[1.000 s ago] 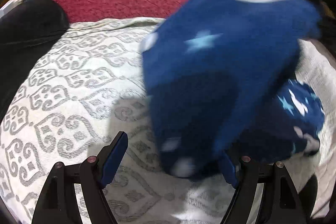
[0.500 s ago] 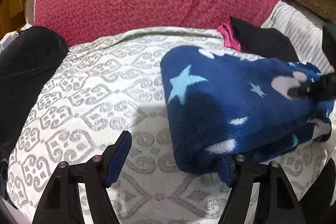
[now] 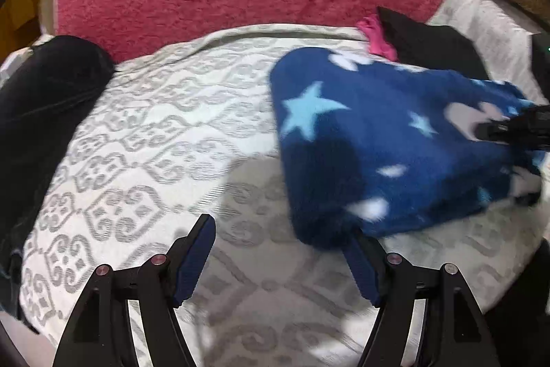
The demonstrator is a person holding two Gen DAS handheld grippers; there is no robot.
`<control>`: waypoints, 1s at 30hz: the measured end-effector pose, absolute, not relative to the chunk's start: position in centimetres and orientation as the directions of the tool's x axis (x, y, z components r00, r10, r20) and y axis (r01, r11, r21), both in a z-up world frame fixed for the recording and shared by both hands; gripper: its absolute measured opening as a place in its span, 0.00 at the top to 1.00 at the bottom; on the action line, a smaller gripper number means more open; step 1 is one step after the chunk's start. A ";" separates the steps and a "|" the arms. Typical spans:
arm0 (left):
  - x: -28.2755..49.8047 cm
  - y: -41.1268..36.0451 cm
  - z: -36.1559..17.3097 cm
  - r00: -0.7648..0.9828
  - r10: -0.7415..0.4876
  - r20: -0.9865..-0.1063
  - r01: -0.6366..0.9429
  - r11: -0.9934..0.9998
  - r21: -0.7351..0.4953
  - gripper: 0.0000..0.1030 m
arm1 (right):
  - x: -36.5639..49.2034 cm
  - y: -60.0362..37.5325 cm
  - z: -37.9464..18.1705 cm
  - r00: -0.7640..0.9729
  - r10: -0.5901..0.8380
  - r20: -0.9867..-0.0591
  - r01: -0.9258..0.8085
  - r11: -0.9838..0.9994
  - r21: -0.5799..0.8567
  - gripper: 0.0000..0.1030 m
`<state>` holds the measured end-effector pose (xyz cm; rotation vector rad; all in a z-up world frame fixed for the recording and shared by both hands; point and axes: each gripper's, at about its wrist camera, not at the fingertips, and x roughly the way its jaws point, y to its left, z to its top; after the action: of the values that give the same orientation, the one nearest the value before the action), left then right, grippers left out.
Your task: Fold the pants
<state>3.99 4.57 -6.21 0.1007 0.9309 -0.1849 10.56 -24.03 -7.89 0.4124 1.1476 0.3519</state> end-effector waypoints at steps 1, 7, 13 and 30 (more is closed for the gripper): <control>3.7 4.5 -5.8 0.573 -0.157 -0.804 0.229 0.973 -0.027 0.28 | 10.5 -24.3 -8.0 0.379 0.469 -0.798 -0.046 0.871 0.489 0.67; 3.1 2.9 -1.7 0.601 -0.306 -0.738 0.324 0.938 -0.125 0.28 | 9.4 -25.5 -6.6 0.426 0.422 -0.800 -0.023 0.889 0.457 0.54; 7.0 -1.7 -1.8 0.613 -0.334 -0.716 0.405 0.911 -0.078 0.28 | 7.6 -28.0 -4.6 0.491 0.357 -0.794 0.008 0.910 0.414 0.54; 10.4 -3.8 -6.6 0.561 -0.202 -0.803 0.294 0.955 -0.035 0.27 | 0.6 -46.5 -5.6 0.589 0.064 -0.806 0.524 0.729 0.441 0.46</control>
<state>10.37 -3.82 -6.64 0.1069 0.9310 -0.2930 0.61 -46.47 -5.56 0.7244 0.9170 -0.2967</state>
